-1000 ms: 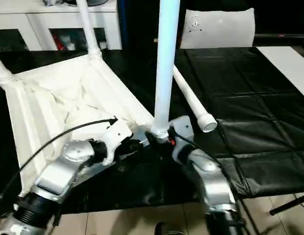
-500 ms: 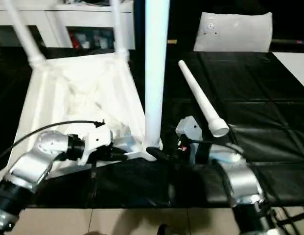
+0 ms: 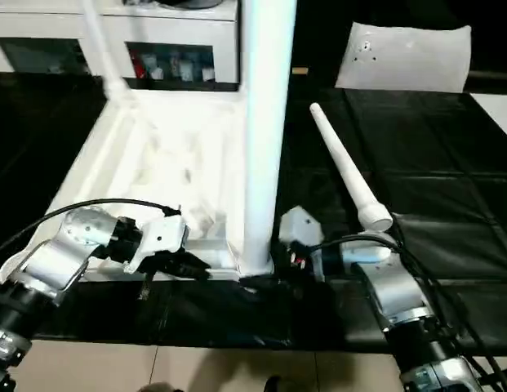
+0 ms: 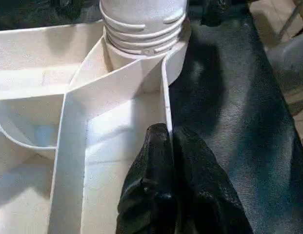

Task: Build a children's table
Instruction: Rotate leg to tighten

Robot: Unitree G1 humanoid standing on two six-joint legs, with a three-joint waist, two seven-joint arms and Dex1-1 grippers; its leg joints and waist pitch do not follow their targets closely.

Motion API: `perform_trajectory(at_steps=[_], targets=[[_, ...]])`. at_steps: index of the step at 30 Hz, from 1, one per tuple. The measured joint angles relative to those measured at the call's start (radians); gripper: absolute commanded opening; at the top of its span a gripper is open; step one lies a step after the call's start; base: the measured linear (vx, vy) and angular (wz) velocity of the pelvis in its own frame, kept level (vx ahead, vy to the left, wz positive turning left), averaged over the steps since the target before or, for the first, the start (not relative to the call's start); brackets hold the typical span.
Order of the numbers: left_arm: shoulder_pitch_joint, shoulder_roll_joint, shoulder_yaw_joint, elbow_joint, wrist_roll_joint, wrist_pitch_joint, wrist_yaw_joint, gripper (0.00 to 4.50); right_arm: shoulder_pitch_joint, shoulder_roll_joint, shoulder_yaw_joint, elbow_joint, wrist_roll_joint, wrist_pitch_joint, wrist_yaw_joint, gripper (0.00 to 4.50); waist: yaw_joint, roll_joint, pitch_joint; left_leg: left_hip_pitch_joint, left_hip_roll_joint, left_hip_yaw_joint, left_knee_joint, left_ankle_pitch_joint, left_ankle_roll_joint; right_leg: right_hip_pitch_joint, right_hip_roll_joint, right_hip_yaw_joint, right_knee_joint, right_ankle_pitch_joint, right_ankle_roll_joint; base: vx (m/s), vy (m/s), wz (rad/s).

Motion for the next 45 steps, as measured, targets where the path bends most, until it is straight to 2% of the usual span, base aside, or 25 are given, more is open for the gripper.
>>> perform_trajectory(at_steps=[6, 8, 11, 15, 22, 26, 28, 32, 37, 40, 42, 45], targets=[[-0.007, 0.0, -0.007, 0.011, 0.0, -0.022, -0.025, 0.0, -0.005, 0.0, 0.01, 0.027, 0.003, -0.016, 0.03, 3.69, 0.001, 0.0, 0.0, 0.0, 0.0, 0.001, 0.0, 0.0, 0.0, 0.0, 0.0, 0.0, 0.0, 0.0, 0.0, 0.0, 0.0, 0.0], [-0.007, 0.0, -0.008, 0.015, 0.0, -0.031, -0.027, 0.0, -0.005, 0.0, 0.014, 0.027, 0.005, -0.017, 0.042, 3.36, 0.001, 0.0, 0.0, 0.0, 0.0, 0.001, 0.0, 0.0, 0.0, 0.0, 0.0, 0.0, 0.0, 0.0, 0.0, 0.0, 0.0, 0.0], [-0.009, 0.001, -0.008, 0.02, 0.0, -0.039, -0.029, 0.0, -0.005, -0.001, 0.017, 0.027, 0.008, -0.017, 0.062, 3.29, 0.001, 0.0, 0.0, 0.0, 0.0, 0.001, 0.0, 0.0, 0.0, 0.0, 0.0, 0.0, 0.001, 0.0, 0.0, 0.0, 0.0, 0.0], [-0.013, 0.001, -0.01, 0.029, -0.001, -0.05, -0.043, 0.0, -0.005, -0.006, 0.019, 0.028, 0.012, -0.018, 0.073, 2.87, 0.002, 0.0, 0.0, 0.0, 0.0, 0.001, 0.0, 0.0, 0.0, 0.0, 0.0, 0.0, 0.001, 0.0, -0.001, 0.0, 0.0, 0.0], [-0.011, 0.001, -0.009, 0.029, -0.002, -0.049, -0.049, 0.0, 0.0, -0.007, 0.022, 0.026, 0.022, -0.015, 0.084, 2.66, 0.003, 0.0, 0.0, 0.0, 0.0, 0.001, 0.0, 0.0, 0.0, 0.0, 0.0, 0.0, 0.001, 0.0, 0.0, 0.0, 0.0, 0.0], [0.019, -0.01, 0.01, -0.02, -0.011, 0.023, -0.005, 0.0, 0.056, 0.007, -0.007, -0.024, 0.05, 0.046, 0.031, 2.64, 0.006, 0.001, -0.001, 0.001, 0.0, 0.001, 0.0, 0.0, 0.0, 0.001, -0.001, 0.0, 0.002, 0.0, -0.002, 0.0, 0.0, 0.0], [0.056, -0.026, 0.036, -0.074, -0.011, 0.098, 0.052, 0.0, 0.091, 0.041, -0.035, -0.061, 0.054, 0.088, -0.037, 2.62, 0.003, 0.001, -0.001, 0.003, 0.0, 0.002, 0.001, 0.0, -0.001, 0.002, -0.001, 0.0, 0.002, -0.001, 0.0, 0.0, 0.0, 0.0], [0.115, -0.067, 0.088, -0.159, 0.001, 0.248, 0.184, 0.0, 0.125, 0.122, -0.083, -0.089, 0.04, 0.138, -0.228, 2.61, -0.022, 0.001, -0.001, 0.008, 0.001, 0.003, 0.002, 0.001, -0.013, 0.005, -0.001, 0.0, 0.002, -0.002, 0.002, 0.0, 0.0, 0.0], [0.162, -0.224, 0.14, -0.223, 0.038, 0.417, 0.42, 0.0, 0.117, 0.281, -0.171, -0.09, -0.027, 0.217, -0.571, 2.6, -0.08, 0.002, -0.001, 0.006, 0.003, -0.003, 0.003, 0.003, -0.015, 0.009, 0.0, -0.013, -0.016, -0.002, 0.003, 0.0, 0.0, 0.0], [0.164, -0.33, 0.157, -0.233, 0.063, 0.487, 0.576, 0.0, 0.083, 0.37, -0.22, -0.082, -0.056, 0.272, -0.762, 2.6, -0.095, 0.005, 0.0, -0.001, 0.006, -0.009, 0.002, 0.003, -0.015, 0.014, -0.001, -0.031, -0.038, -0.002, 0.003, 0.0, 0.0, 0.0], [0.161, -0.391, 0.163, -0.233, 0.085, 0.519, 0.662, 0.0, 0.053, 0.421, -0.24, -0.074, -0.079, 0.306, -0.875, 2.6, -0.109, 0.009, 0.002, 0.0, 0.005, -0.009, 0.003, 0.003, -0.014, 0.017, -0.002, -0.03, -0.041, -0.002, 0.003, 0.0, 0.0, 0.0], [0.152, -0.431, 0.161, -0.226, 0.098, 0.538, 0.718, 0.0, 0.031, 0.457, -0.266, -0.064, -0.086, 0.324, -0.948, 2.6, -0.112, 0.009, 0.002, -0.001, 0.002, -0.008, 0.002, 0.002, -0.012, 0.018, -0.004, -0.027, -0.041, -0.002, 0.003, 0.0, 0.0, 0.0]])
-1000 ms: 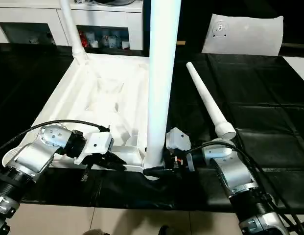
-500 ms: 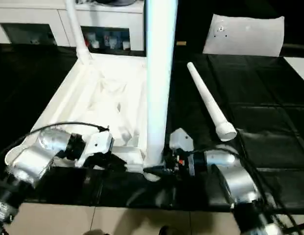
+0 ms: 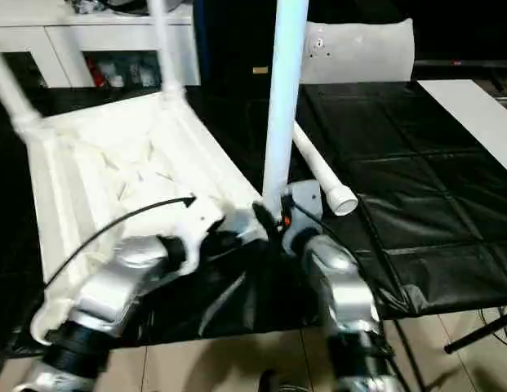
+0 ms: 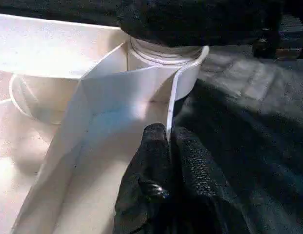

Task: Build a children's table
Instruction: Rotate leg to tighten

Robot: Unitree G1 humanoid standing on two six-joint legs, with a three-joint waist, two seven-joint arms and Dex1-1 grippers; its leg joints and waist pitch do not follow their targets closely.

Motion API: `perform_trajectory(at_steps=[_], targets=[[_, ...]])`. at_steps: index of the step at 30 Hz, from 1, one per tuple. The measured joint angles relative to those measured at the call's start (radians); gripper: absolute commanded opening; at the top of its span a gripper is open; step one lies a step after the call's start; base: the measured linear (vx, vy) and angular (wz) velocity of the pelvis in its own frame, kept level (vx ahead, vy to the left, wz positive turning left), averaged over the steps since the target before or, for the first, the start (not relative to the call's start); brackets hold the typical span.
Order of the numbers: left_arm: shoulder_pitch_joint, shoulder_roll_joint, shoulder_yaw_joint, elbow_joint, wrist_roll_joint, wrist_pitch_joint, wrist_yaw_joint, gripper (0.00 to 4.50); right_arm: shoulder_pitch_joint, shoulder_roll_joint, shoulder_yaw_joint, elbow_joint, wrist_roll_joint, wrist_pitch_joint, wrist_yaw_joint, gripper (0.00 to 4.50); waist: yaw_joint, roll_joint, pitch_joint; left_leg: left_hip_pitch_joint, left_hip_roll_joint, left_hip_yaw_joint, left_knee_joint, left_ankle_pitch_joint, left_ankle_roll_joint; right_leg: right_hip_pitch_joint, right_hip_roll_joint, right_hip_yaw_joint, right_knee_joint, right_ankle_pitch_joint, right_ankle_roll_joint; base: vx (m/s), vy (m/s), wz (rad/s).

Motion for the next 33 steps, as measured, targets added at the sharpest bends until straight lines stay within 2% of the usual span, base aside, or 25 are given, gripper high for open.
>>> perform_trajectory(at_steps=[1, 3, 5, 8, 10, 14, 18, 21, 22, 23, 26, 29, 32, 33], targets=[[-0.001, -0.001, -0.002, 0.0, 0.001, 0.0, 0.001, 0.0, 0.001, 0.007, -0.005, -0.003, 0.0, 0.0, -0.007, 2.93, 0.0, 0.0, 0.0, 0.0, 0.0, 0.0, -0.001, -0.001, 0.002, 0.0, 0.0, 0.001, 0.0, 0.0, 0.0, 0.0, 0.0, 0.0], [-0.002, 0.002, -0.012, -0.001, 0.002, -0.01, 0.0, 0.0, 0.008, 0.017, -0.012, -0.017, 0.0, 0.0, -0.016, 3.28, 0.0, 0.0, -0.001, 0.0, -0.001, 0.0, -0.003, -0.003, 0.005, 0.0, 0.0, 0.004, 0.002, 0.002, 0.003, 0.0, 0.0, 0.0], [-0.003, 0.013, -0.019, -0.001, 0.004, -0.03, -0.003, 0.0, 0.01, 0.028, -0.013, -0.026, 0.0, 0.0, -0.02, 3.35, 0.001, 0.0, -0.001, 0.0, -0.001, 0.001, -0.003, -0.005, 0.007, -0.003, 0.0, 0.006, 0.008, 0.005, 0.003, 0.0, 0.0, 0.0], [-0.009, 0.045, -0.029, -0.001, 0.003, -0.054, -0.027, 0.0, 0.011, 0.043, -0.013, -0.036, 0.0, 0.001, -0.029, 3.76, 0.006, -0.001, -0.002, 0.001, -0.002, 0.001, -0.004, -0.003, 0.009, -0.012, 0.002, 0.013, 0.025, 0.006, 0.002, 0.0, 0.0, 0.0], [-0.01, 0.06, -0.031, -0.001, 0.003, -0.071, -0.044, 0.0, 0.013, 0.051, -0.008, -0.04, 0.005, -0.001, -0.029, 3.82, 0.008, -0.001, -0.002, 0.001, 0.0, 0.001, -0.006, -0.003, 0.009, -0.015, 0.004, 0.014, 0.028, 0.005, 0.0, 0.0, 0.0, 0.0], [-0.012, 0.079, -0.041, 0.003, 0.004, -0.096, -0.063, 0.0, 0.033, 0.052, -0.005, -0.06, 0.019, -0.004, -0.024, 4.25, 0.011, -0.001, -0.002, 0.001, 0.001, 0.001, -0.006, -0.002, 0.007, -0.016, 0.005, 0.015, 0.03, 0.005, -0.001, 0.0, 0.0, 0.0], [-0.033, 0.08, -0.065, 0.043, 0.013, -0.15, -0.056, 0.0, 0.097, 0.022, -0.004, -0.114, 0.034, -0.024, 0.009, 4.46, 0.026, -0.001, -0.001, 0.001, -0.001, 0.004, -0.006, -0.002, 0.007, -0.017, 0.005, 0.02, 0.03, 0.005, 0.0, 0.0, 0.0, 0.0], [-0.035, 0.076, -0.059, 0.051, 0.01, -0.151, -0.056, 0.0, 0.132, 0.014, -0.016, -0.154, 0.074, -0.007, 0.038, 4.5, 0.028, -0.001, -0.001, 0.002, -0.002, 0.005, -0.006, -0.002, 0.008, -0.017, 0.005, 0.022, 0.03, 0.005, 0.0, 0.0, 0.0, 0.0], [-0.038, 0.07, -0.054, 0.06, 0.004, -0.155, -0.056, 0.43, 0.145, 0.007, -0.018, -0.174, 0.08, 0.0, 0.039, 4.5, 0.03, 0.0, -0.001, 0.002, -0.002, 0.005, -0.006, -0.002, 0.007, -0.018, 0.005, 0.022, 0.03, 0.005, 0.0, 0.0, 0.0, 0.0], [-0.036, 0.061, -0.04, 0.068, -0.019, -0.168, -0.056, 0.53, 0.164, 0.002, -0.024, -0.198, 0.088, 0.0, 0.04, 4.5, 0.032, -0.001, -0.001, 0.001, -0.002, 0.005, -0.006, -0.001, 0.006, -0.018, 0.005, 0.022, 0.031, 0.005, 0.0, 0.0, 0.0, 0.0], [-0.035, 0.045, -0.001, 0.061, -0.068, -0.196, -0.057, 0.56, 0.21, -0.013, -0.035, -0.243, 0.108, 0.004, 0.05, 4.5, 0.037, -0.003, 0.0, 0.001, -0.002, 0.005, -0.006, -0.001, 0.005, -0.018, 0.004, 0.022, 0.03, 0.005, 0.0, 0.0, 0.0, 0.0], [-0.035, 0.041, 0.034, 0.053, -0.102, -0.21, -0.047, 0.93, 0.248, -0.044, -0.032, -0.28, 0.107, 0.018, 0.061, 4.5, 0.039, -0.003, 0.0, 0.0, -0.002, 0.005, -0.006, -0.001, 0.005, -0.018, 0.004, 0.022, 0.03, 0.005, 0.0, 0.0, 0.0, 0.0], [-0.034, 0.042, 0.102, 0.025, -0.141, -0.193, -0.021, 0.93, 0.287, -0.081, -0.015, -0.321, 0.107, 0.08, 0.075, 4.5, 0.04, -0.003, 0.0, 0.0, -0.001, 0.005, -0.007, -0.001, 0.006, -0.018, 0.005, 0.022, 0.03, 0.005, 0.0, 0.0, 0.0, 0.0], [-0.034, 0.062, 0.141, -0.002, -0.143, -0.175, 0.008, 0.93, 0.3, -0.108, 0.011, -0.328, 0.093, 0.108, 0.084, 4.5, 0.039, -0.003, 0.0, 0.0, -0.001, 0.005, -0.007, -0.001, 0.006, -0.019, 0.006, 0.022, 0.03, 0.005, 0.0, 0.0, 0.0, 0.0]])
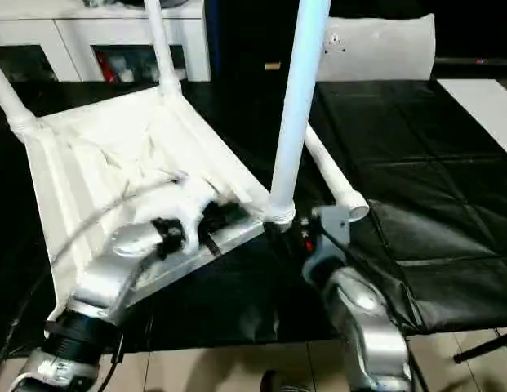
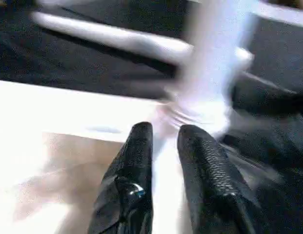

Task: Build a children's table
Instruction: Rotate leg to tighten, then rotate table base

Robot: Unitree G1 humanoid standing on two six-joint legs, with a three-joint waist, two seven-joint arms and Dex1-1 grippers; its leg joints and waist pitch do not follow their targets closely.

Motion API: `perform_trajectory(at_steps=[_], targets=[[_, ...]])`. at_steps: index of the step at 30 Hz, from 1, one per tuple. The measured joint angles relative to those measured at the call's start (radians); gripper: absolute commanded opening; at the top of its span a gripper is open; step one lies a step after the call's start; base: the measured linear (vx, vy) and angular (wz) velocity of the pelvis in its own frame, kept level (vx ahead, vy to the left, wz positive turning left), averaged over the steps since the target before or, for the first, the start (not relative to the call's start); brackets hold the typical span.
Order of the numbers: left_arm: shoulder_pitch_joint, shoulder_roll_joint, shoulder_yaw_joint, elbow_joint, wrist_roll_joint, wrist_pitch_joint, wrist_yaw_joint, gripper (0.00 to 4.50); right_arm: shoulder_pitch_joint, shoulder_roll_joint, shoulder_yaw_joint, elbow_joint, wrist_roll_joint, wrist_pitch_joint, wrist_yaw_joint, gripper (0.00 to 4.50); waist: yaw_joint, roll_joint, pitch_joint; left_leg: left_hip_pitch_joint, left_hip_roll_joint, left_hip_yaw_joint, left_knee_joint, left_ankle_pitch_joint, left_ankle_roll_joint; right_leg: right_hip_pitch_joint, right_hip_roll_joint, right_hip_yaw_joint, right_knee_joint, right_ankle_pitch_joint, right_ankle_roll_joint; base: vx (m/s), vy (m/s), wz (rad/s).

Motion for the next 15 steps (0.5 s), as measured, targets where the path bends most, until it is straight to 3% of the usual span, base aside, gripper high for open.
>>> perform_trajectory(at_steps=[4, 6, 8, 12, 15], targets=[[0.003, 0.118, 0.064, -0.04, 0.064, 0.043, 0.093, 0.93, 0.018, -0.052, 0.088, -0.018, -0.038, 0.037, 0.034, 4.5, -0.004, 0.0, 0.0, 0.0, 0.001, 0.0, 0.0, 0.0, 0.0, 0.0, 0.002, 0.0, 0.0, 0.0, 0.0, 0.0, 0.0, 0.0], [0.007, 0.174, 0.096, -0.053, 0.117, 0.067, 0.141, 0.57, 0.017, -0.059, 0.126, -0.027, -0.043, 0.06, 0.046, 4.5, -0.005, 0.0, 0.0, 0.0, 0.001, -0.001, 0.0, 0.0, 0.0, 0.0, 0.002, 0.0, 0.0, 0.0, 0.0, 0.0, 0.0, 0.0], [0.012, 0.224, 0.138, -0.069, 0.163, 0.099, 0.184, 0.57, 0.012, -0.061, 0.162, -0.027, -0.047, 0.079, 0.053, 4.5, -0.004, 0.0, 0.0, 0.0, 0.0, -0.001, 0.0, 0.0, 0.0, 0.0, 0.002, 0.001, 0.0, 0.0, 0.0, 0.0, 0.0, 0.0], [0.048, 0.344, 0.191, -0.094, 0.226, 0.167, 0.219, 0.13, -0.014, -0.061, 0.189, -0.027, -0.059, 0.099, 0.05, 4.5, -0.003, -0.005, 0.001, 0.0, 0.0, -0.001, 0.0, 0.0, -0.001, 0.0, 0.001, 0.001, 0.0, 0.0, 0.0, 0.0, 0.0, 0.0], [0.079, 0.395, 0.202, -0.092, 0.245, 0.199, 0.231, 0.07, -0.034, -0.06, 0.204, -0.02, -0.07, 0.101, 0.049, 4.5, 0.01, -0.006, 0.001, -0.001, 0.0, -0.001, 0.0, -0.003, -0.005, 0.0, 0.001, 0.002, 0.0, 0.0, 0.0, 0.0, 0.0, 0.0]])
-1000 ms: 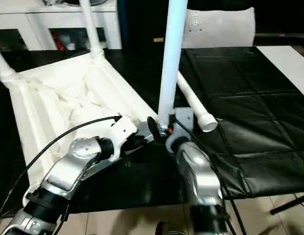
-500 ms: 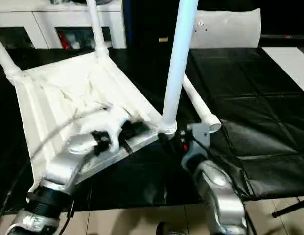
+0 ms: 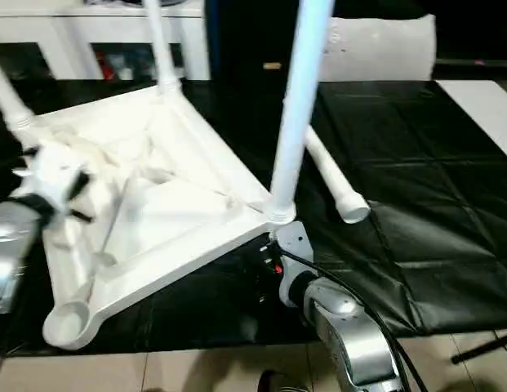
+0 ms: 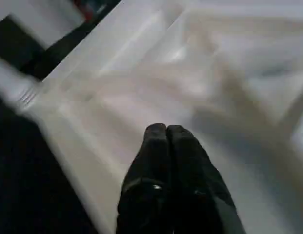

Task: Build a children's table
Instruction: Rotate table base

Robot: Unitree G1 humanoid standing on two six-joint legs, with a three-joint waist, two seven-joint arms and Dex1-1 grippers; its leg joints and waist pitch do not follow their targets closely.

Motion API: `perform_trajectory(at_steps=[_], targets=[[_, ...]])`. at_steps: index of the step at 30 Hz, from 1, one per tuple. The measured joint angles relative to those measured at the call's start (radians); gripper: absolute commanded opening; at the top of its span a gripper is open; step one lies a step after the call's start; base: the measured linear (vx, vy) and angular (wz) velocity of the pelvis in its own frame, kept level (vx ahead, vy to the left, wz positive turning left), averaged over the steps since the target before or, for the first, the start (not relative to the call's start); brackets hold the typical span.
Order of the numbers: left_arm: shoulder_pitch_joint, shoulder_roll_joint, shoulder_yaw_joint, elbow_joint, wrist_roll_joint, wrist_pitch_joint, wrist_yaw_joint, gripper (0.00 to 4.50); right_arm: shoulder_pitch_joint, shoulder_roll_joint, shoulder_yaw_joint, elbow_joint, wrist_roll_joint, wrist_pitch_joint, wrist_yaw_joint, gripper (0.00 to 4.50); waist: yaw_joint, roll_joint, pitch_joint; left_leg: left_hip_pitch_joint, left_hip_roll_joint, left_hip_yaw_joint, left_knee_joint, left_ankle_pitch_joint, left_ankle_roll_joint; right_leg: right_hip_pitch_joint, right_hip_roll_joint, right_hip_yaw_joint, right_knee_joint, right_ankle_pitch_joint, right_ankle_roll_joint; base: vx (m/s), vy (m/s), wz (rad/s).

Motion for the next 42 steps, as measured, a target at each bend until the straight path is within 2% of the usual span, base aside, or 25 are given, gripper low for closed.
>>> perform_trajectory(at_steps=[3, 10, 16, 23, 27, 30, 36, 39, 42], targets=[[0.028, 0.042, -0.018, 0.008, 0.029, 0.028, -0.004, 0.07, -0.031, 0.0, 0.014, 0.018, -0.011, 0.001, -0.008, 4.5, 0.008, -0.001, 0.0, 0.001, 0.0, 0.0, 0.0, 0.0, -0.001, 0.0, 0.0, 0.0, 0.002, 0.0, 0.0, 0.0, 0.0, 0.0], [0.096, 0.078, -0.081, -0.035, 0.04, 0.132, -0.079, 0.07, -0.067, 0.01, 0.018, 0.08, -0.034, -0.003, -0.036, 4.5, 0.011, -0.002, -0.001, 0.002, 0.0, 0.0, 0.002, 0.0, -0.002, 0.0, 0.0, 0.002, 0.006, 0.0, -0.001, 0.0, 0.0, 0.0], [0.159, 0.11, -0.152, -0.141, -0.073, 0.198, -0.256, 0.07, -0.107, 0.04, 0.018, 0.139, -0.044, -0.011, -0.066, 4.5, 0.01, 0.002, -0.001, 0.003, 0.0, 0.0, 0.003, 0.002, -0.006, 0.0, 0.0, 0.002, 0.008, 0.001, -0.003, 0.0, 0.0, 0.0], [0.218, 0.163, -0.243, -0.274, -0.195, 0.188, -0.486, 0.07, -0.118, 0.054, 0.015, 0.184, -0.052, -0.038, -0.084, 4.5, 0.014, 0.003, -0.002, 0.007, 0.0, -0.001, 0.004, 0.003, -0.007, 0.004, 0.0, 0.003, 0.008, 0.001, -0.003, 0.0, 0.0, 0.0], [0.231, 0.192, -0.272, -0.304, -0.242, 0.19, -0.556, 0.07, -0.118, 0.044, 0.01, 0.195, -0.055, -0.048, -0.082, 4.5, 0.003, 0.0, -0.005, 0.01, 0.0, 0.0, 0.004, 0.003, -0.008, 0.007, 0.0, 0.003, 0.008, 0.001, -0.003, 0.0, 0.0, 0.0], [0.233, 0.174, -0.302, -0.33, -0.275, 0.202, -0.589, 0.07, -0.118, 0.037, -0.004, 0.2, -0.068, -0.053, -0.086, 4.5, -0.003, -0.001, -0.005, 0.011, 0.0, 0.0, 0.004, 0.003, -0.008, 0.007, 0.0, 0.003, 0.008, 0.001, -0.003, 0.0, 0.0, 0.0], [0.203, 0.114, -0.362, -0.338, -0.308, 0.217, -0.615, 0.07, -0.131, 0.032, -0.024, 0.221, -0.078, -0.055, -0.105, 4.5, -0.003, 0.001, -0.007, 0.011, 0.0, 0.0, 0.004, 0.003, -0.008, 0.007, 0.001, 0.003, 0.009, 0.001, -0.003, 0.0, 0.0, 0.0], [0.154, 0.064, -0.379, -0.304, -0.309, 0.213, -0.603, 0.07, -0.139, 0.031, -0.027, 0.235, -0.083, -0.057, -0.107, 4.5, 0.001, -0.001, -0.008, 0.011, 0.0, 0.0, 0.005, 0.004, -0.008, 0.007, 0.0, 0.003, 0.009, 0.001, -0.003, 0.0, 0.0, 0.0], [0.094, -0.016, -0.392, -0.22, -0.294, 0.165, -0.545, 0.07, -0.147, 0.031, -0.029, 0.245, -0.091, -0.058, -0.107, 4.5, 0.002, -0.001, -0.008, 0.01, 0.0, 0.0, 0.007, 0.004, -0.008, 0.007, 0.0, 0.003, 0.009, 0.001, -0.003, 0.0, 0.0, 0.0]])
